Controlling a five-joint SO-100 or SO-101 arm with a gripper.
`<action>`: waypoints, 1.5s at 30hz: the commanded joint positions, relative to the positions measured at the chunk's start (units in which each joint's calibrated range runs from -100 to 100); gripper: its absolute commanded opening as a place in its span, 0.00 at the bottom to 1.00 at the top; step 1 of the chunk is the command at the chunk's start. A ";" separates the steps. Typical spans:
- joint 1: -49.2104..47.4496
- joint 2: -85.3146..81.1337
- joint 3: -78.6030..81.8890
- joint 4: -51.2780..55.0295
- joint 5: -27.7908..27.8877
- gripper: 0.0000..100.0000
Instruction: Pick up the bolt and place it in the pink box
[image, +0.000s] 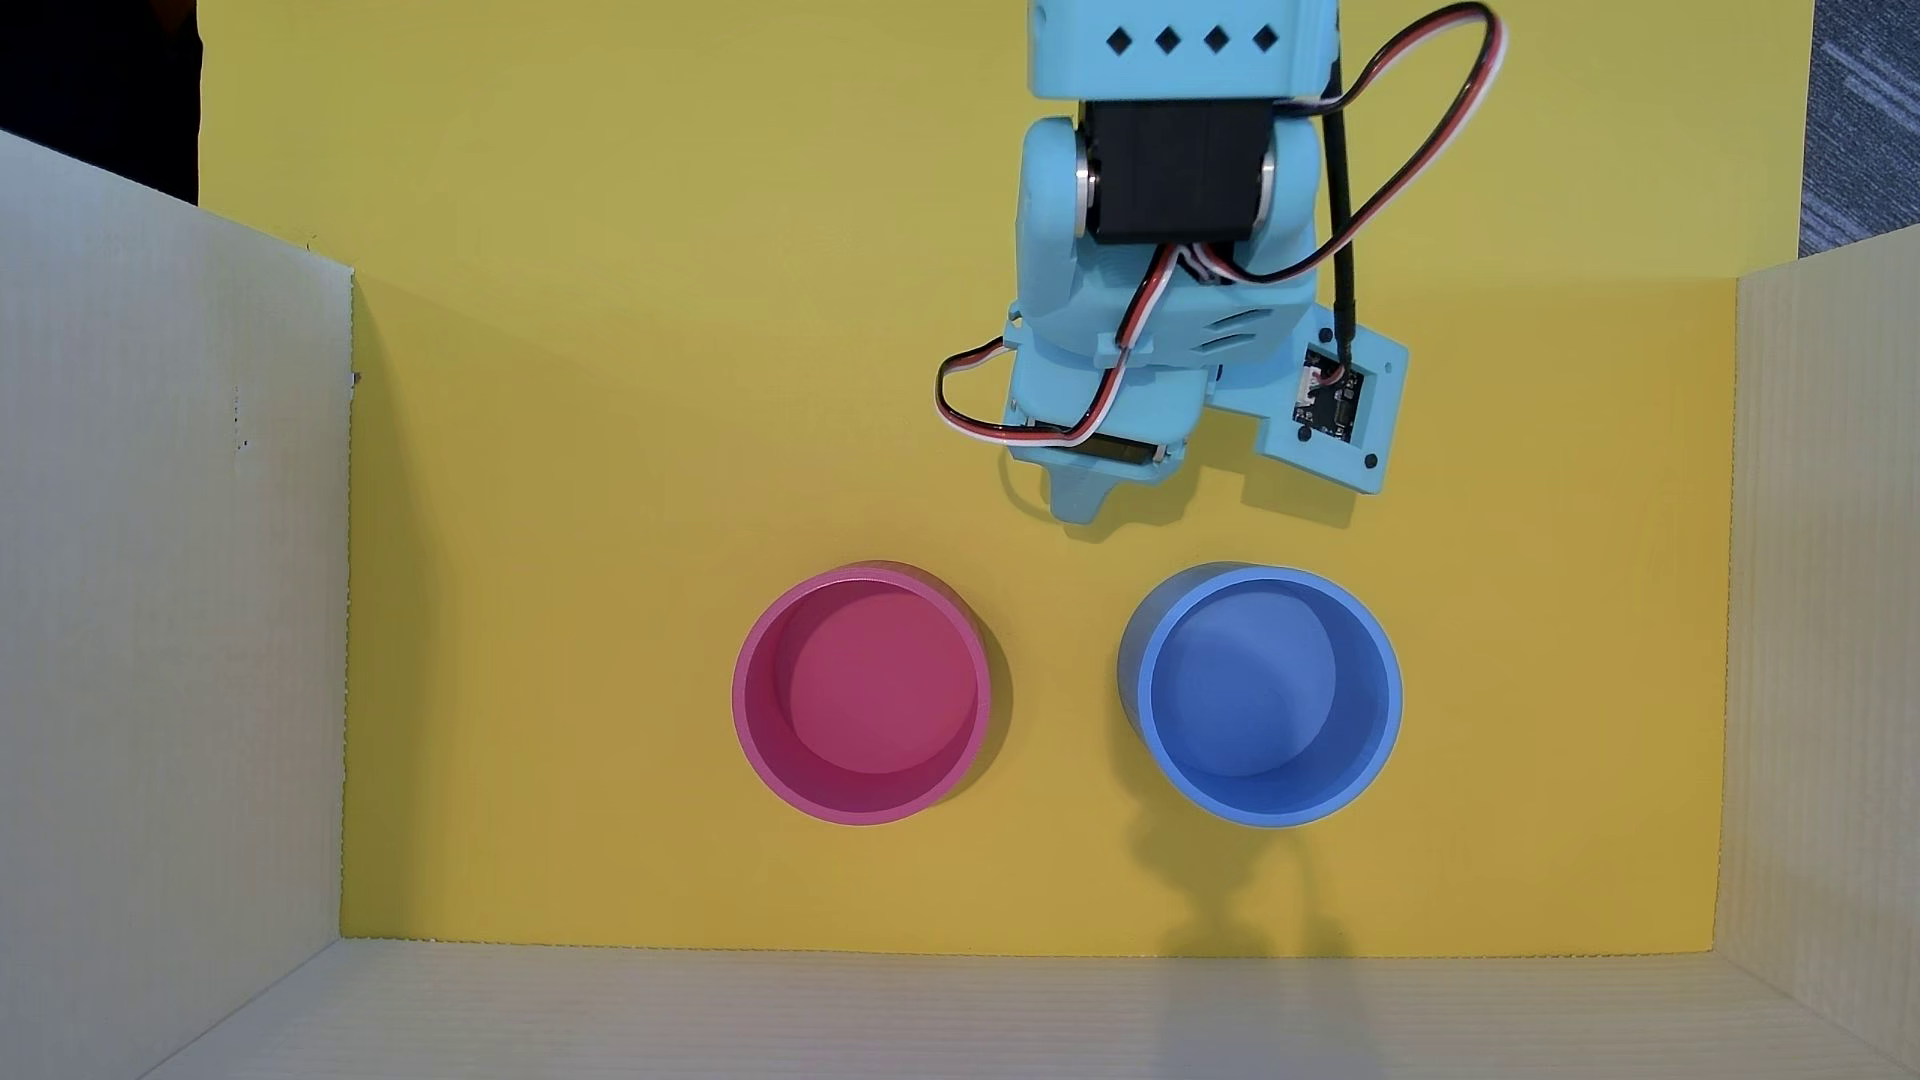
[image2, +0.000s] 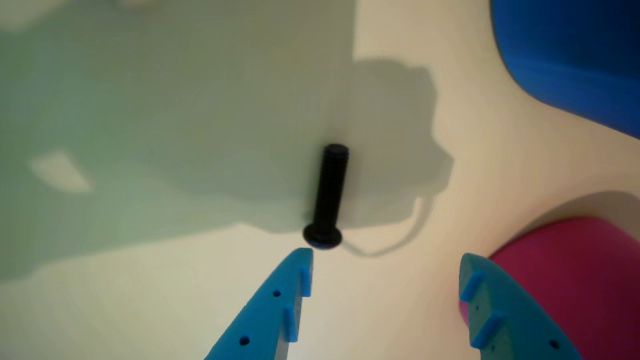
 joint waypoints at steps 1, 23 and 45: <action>-0.15 1.30 -0.09 -0.51 -0.22 0.21; -1.55 7.95 -1.26 -1.54 -0.27 0.01; 10.66 0.04 -34.01 7.30 1.87 0.01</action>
